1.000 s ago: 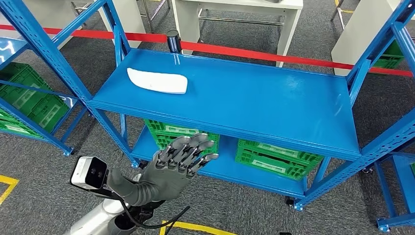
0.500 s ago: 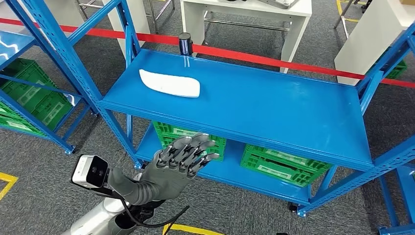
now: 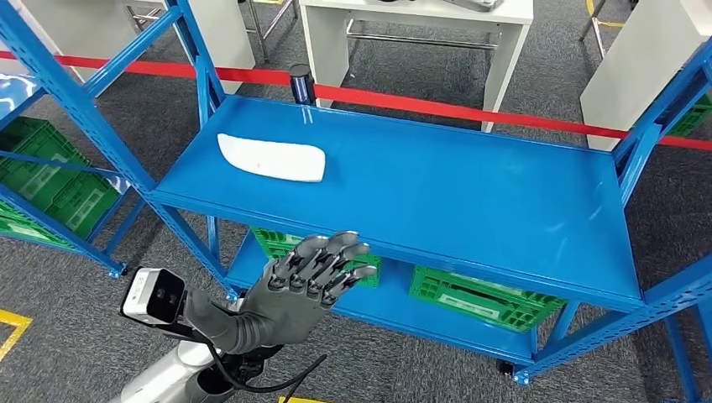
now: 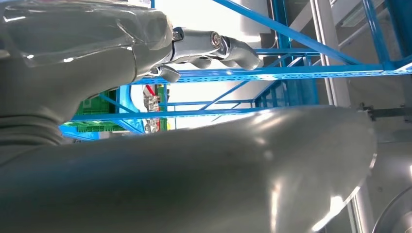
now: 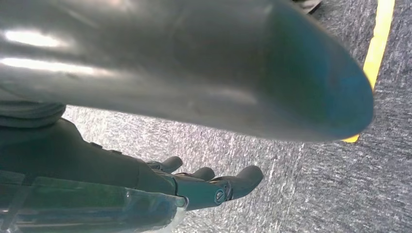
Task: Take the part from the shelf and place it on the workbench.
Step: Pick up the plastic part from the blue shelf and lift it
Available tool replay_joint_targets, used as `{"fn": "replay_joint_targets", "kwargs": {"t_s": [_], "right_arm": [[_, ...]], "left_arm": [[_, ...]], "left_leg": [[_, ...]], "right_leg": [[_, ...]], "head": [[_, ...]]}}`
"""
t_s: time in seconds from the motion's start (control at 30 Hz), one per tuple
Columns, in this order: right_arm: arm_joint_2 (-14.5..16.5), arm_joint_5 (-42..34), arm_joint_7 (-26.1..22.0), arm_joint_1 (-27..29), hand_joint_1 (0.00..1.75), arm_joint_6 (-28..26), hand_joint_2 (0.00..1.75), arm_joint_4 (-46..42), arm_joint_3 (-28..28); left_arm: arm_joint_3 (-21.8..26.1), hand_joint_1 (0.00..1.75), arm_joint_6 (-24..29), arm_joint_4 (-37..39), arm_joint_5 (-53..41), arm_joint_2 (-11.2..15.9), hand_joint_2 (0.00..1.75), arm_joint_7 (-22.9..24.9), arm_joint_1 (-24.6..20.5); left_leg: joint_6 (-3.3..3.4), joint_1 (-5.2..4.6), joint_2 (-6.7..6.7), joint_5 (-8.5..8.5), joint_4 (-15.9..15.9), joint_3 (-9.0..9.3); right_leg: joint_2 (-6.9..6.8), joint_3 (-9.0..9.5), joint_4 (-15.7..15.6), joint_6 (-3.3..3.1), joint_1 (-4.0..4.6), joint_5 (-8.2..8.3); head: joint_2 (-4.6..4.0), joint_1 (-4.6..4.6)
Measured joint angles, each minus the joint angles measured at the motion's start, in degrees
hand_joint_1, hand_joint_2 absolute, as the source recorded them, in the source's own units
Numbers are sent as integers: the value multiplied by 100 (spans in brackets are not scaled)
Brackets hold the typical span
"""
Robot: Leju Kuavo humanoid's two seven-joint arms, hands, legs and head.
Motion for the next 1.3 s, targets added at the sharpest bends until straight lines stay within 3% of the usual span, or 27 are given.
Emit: {"fn": "replay_joint_targets", "kwargs": {"t_s": [0.03, 0.07, 0.17, 0.2, 0.23, 0.3, 0.33, 0.4, 0.47, 0.53, 0.57, 0.6, 0.63, 0.67, 0.73, 0.77, 0.83, 0.9, 0.97, 1.0, 1.03, 1.07, 1.1, 1.17, 1.23, 1.3], "right_arm": [[2, -5, -9, 13, 0, -5, 0, 1, 0], [3, -8, -14, 19, 0, -14, 0, 1, 0], [39, -11, -22, 14, 0, -34, 0, 1, 0], [54, -13, -23, 8, 0, -37, 0, 1, -1], [64, -14, -25, 4, 0, -39, 0, 1, -1], [59, -15, -30, -8, 0, -44, 0, 1, -2], [56, -15, -33, -11, 0, -45, 0, 1, -2], [51, -15, -36, -16, 0, -46, 0, 1, -2], [47, -23, -39, -8, 0, -48, 0, 1, -2], [33, -36, -43, 18, 0, -45, 0, 2, -2], [22, -44, -44, 29, 0, -33, 0, 2, -2], [7, -51, -45, 38, 0, -15, 0, 3, -2], [-7, -60, -45, 49, 0, 10, 0, 3, -2], [-18, -66, -45, 55, 0, 33, 0, 3, -2], [-30, -75, -44, 67, 0, 61, 0, 2, -2], [-33, -79, -42, 66, 0, 70, 0, 2, -3], [-40, -86, -34, 68, 0, 96, 0, -7, -3], [-59, -95, -26, 67, 0, 115, 0, -16, -3], [-76, -108, -17, 71, 0, 118, 0, -17, -2], [-79, -113, -13, 75, 0, 119, 0, -17, -2], [-82, -116, -11, 78, 0, 120, 0, -17, -2], [-86, -117, -11, 78, 0, 121, 0, -18, -2], [-87, -117, -11, 75, 0, 123, 0, -20, -2], [-74, -117, -12, 69, 0, 129, 0, -34, -2], [-60, -121, -11, 58, 0, 132, 0, -51, -2], [-64, -129, -11, 43, 0, 133, 0, -60, -2]], "left_arm": [[-1, 0, -7, 1, 0, 3, 0, 0, 3], [-2, 0, -11, 1, 0, 5, 0, 0, 4], [1, 0, -20, 0, 1, 10, 0, -1, 8], [4, 0, -22, -1, 1, 14, 0, -3, 9], [7, 0, -25, -2, 1, 16, 0, -7, 7], [8, 0, -27, -5, 1, 11, 0, -15, -5], [6, 0, -27, -8, 1, 5, 0, -17, -10], [1, 0, -27, -10, 1, -4, 0, -20, -16], [-13, 0, -27, -9, 0, -10, 0, -20, -19], [-31, 0, -27, -8, 0, -12, 0, -16, -17], [-40, 0, -25, -8, 0, -13, 0, -10, -17], [-49, 0, -21, -8, 0, -14, 0, -1, -17], [-58, 0, -15, -7, 1, -15, 0, 11, -18], [-65, 0, -8, -5, 2, -18, 0, 26, -19], [-73, 0, 7, -4, 13, -26, 0, 54, -31], [-74, 0, 17, -5, 21, -30, 0, 66, -39], [-73, 0, 34, -15, 33, -34, 0, 79, -59], [-74, 0, 49, -28, 42, -33, 0, 92, -78], [-79, 0, 59, -32, 49, -28, 0, 113, -84], [-81, 0, 60, -32, 50, -25, 0, 121, -83], [-83, 0, 60, -32, 50, -21, 0, 126, -83], [-82, 0, 60, -32, 50, -19, 0, 128, -83], [-82, 0, 60, -33, 50, -16, 0, 129, -84], [-78, 0, 57, -38, 54, -15, 0, 129, -92], [-73, 0, 45, -46, 60, -13, 0, 129, -101], [-68, 0, 32, -61, 64, -9, 0, 129, -101]], "left_leg": [[14, -4, 0, -7, -49, -98], [53, -13, -1, 109, -284, -100], [287, -120, -51, 981, -1360, 133], [349, -157, -85, 1190, -1565, 207], [384, -181, -120, 1280, -1671, 265], [413, -173, -137, 1252, -1764, 427], [433, -166, -135, 1226, -1812, 508], [472, -151, -130, 1151, -1859, 636], [488, -154, -147, 1046, -1859, 711], [466, -153, -180, 929, -1856, 826], [448, -152, -192, 863, -1851, 903], [425, -152, -199, 791, -1839, 981], [394, -159, -204, 713, -1814, 1056], [364, -169, -206, 643, -1784, 1098], [305, -188, -209, 542, -1732, 1127], [289, -187, -207, 522, -1717, 1118], [248, -180, -178, 526, -1542, 1027], [163, -140, -104, 465, -987, 689], [64, -72, -35, 218, -280, 211], [34, -43, -18, 118, -65, 23], [20, -24, -8, 123, -22, -78], [26, -13, -4, 267, -188, -72], [54, -12, -3, 519, -529, 32], [166, -44, 2, 980, -1327, 340], [253, -90, -1, 1082, -1691, 509], [289, -97, -8, 1068, -1772, 586]], "right_leg": [[8, 81, -2, -1, 9, -62], [17, 174, -6, 0, 23, -127], [44, 426, -43, 20, 76, -325], [54, 483, -78, 39, 93, -377], [63, 534, -85, 73, 105, -386], [63, 557, 29, 161, 109, -323], [55, 473, 244, 193, 102, -266], [41, 41, 899, 197, 89, -296], [37, -478, 1465, 164, 86, -577], [31, -759, 1486, 179, 63, -815], [27, -774, 1265, 231, 44, -767], [21, -728, 928, 309, 21, -577], [6, -667, 580, 394, 3, -264], [-10, -602, 304, 402, -1, 6], [-32, -529, 80, 292, 19, 347], [-29, -497, 71, 207, 27, 350], [-22, -431, 57, 152, -3, 345], [-18, -340, 37, 84, -33, 287], [-16, -261, 34, 28, -26, 210], [-13, -219, 34, 20, -22, 171], [-8, -172, 34, 20, -17, 134], [0, -117, 33, 22, -11, 95], [8, -57, 29, 27, 1, 56], [19, 39, 11, 43, 16, -11], [16, 70, -16, 80, 14, -53], [4, 97, -64, 128, 25, -79]], "head": [[0, -1], [0, -1], [0, 7], [0, 7], [0, 10], [0, 5], [0, 8], [0, 13], [0, 16], [0, 18], [0, 18], [0, 18], [0, 24], [0, 22], [0, 17], [0, 8], [0, 3], [0, -21], [0, -43], [0, -42], [0, -44], [0, -44], [0, -45], [0, -32], [0, -24], [0, -32]]}}
